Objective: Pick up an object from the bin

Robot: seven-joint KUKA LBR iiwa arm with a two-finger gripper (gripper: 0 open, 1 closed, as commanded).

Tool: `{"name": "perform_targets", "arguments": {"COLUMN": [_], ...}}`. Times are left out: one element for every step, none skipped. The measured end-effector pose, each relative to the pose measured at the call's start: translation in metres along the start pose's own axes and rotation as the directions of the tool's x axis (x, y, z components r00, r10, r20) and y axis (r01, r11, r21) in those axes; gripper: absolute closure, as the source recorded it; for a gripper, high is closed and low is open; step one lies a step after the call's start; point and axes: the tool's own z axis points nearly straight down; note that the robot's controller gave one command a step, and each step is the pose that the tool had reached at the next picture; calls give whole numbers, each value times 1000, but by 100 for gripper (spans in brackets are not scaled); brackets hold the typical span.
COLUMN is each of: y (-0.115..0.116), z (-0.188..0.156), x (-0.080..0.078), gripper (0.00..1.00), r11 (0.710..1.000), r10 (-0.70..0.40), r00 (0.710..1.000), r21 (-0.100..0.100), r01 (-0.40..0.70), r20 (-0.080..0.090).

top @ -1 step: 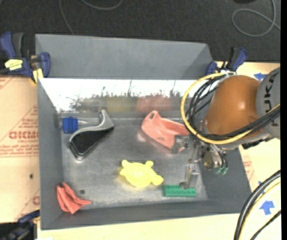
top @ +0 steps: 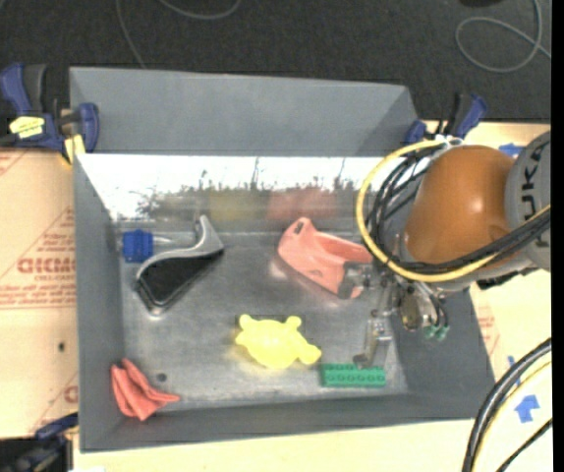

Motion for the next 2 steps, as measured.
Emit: {"name": "perform_targets", "arguments": {"y": [2, 26], "z": [13, 43], "x": [-6, -12], "gripper": [0, 0], "r11": [998, 988], "r10": [-57, -157], "r00": [998, 988], "r21": [1, -1], "r01": [57, 157], "r20": [5, -4]}}
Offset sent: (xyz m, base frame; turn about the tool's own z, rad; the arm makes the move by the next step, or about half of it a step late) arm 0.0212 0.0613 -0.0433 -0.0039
